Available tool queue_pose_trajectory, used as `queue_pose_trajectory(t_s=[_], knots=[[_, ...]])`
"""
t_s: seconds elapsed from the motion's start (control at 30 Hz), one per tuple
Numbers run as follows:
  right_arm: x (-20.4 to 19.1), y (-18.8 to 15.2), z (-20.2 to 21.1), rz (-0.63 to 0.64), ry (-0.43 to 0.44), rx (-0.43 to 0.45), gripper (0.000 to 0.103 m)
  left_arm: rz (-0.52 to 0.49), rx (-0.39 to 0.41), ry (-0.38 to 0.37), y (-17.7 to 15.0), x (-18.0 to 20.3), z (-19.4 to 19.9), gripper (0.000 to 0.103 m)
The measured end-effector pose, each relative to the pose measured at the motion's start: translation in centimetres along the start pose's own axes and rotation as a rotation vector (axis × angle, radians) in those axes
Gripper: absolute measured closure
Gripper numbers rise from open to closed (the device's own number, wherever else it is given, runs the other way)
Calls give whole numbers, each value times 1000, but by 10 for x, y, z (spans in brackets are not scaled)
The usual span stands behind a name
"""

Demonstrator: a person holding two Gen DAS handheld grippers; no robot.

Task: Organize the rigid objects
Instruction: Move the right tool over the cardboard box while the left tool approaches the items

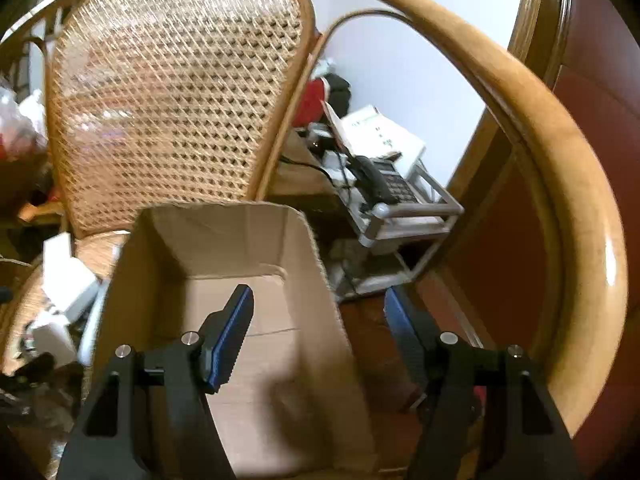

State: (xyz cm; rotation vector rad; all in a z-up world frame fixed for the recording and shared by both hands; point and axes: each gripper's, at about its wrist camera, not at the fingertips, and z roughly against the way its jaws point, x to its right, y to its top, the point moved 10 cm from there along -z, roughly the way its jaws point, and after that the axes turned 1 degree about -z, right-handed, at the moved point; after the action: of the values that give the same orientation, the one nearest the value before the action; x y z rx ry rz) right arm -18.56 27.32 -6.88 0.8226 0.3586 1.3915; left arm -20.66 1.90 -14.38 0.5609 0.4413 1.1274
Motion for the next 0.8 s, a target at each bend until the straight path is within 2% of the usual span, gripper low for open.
queue_pose_trajectory(t_s=[0.07,0.13,0.2,0.23,0.3,0.37,0.43,0.5,0.67,0.8], knots=[[-1,-10,-16,-7,37,-69,33,13,-6,-7,-2,-3,0,1],[-3,-19,-26,5,46,-103,39,25,-7,-16,-2,-6,1,1],[-3,-27,-32,35,28,-126,43,28,-2,-17,-2,-8,3,1],[-3,-31,-34,41,31,-134,50,28,2,-14,-1,-9,5,1],[-3,-33,-31,37,34,-130,56,28,4,-15,-1,-9,6,1],[-2,-30,-23,7,57,-118,87,28,2,-15,-2,-9,7,1],[-4,-32,-17,-43,139,-131,91,25,-1,-19,-3,-8,8,1],[-6,-35,-15,-70,175,-129,96,17,-2,-28,-5,-4,10,1],[-5,-37,-12,-134,179,-104,98,-3,14,-63,-11,6,21,1],[-10,-37,-8,-70,161,-79,98,5,43,-108,-20,12,41,1]])
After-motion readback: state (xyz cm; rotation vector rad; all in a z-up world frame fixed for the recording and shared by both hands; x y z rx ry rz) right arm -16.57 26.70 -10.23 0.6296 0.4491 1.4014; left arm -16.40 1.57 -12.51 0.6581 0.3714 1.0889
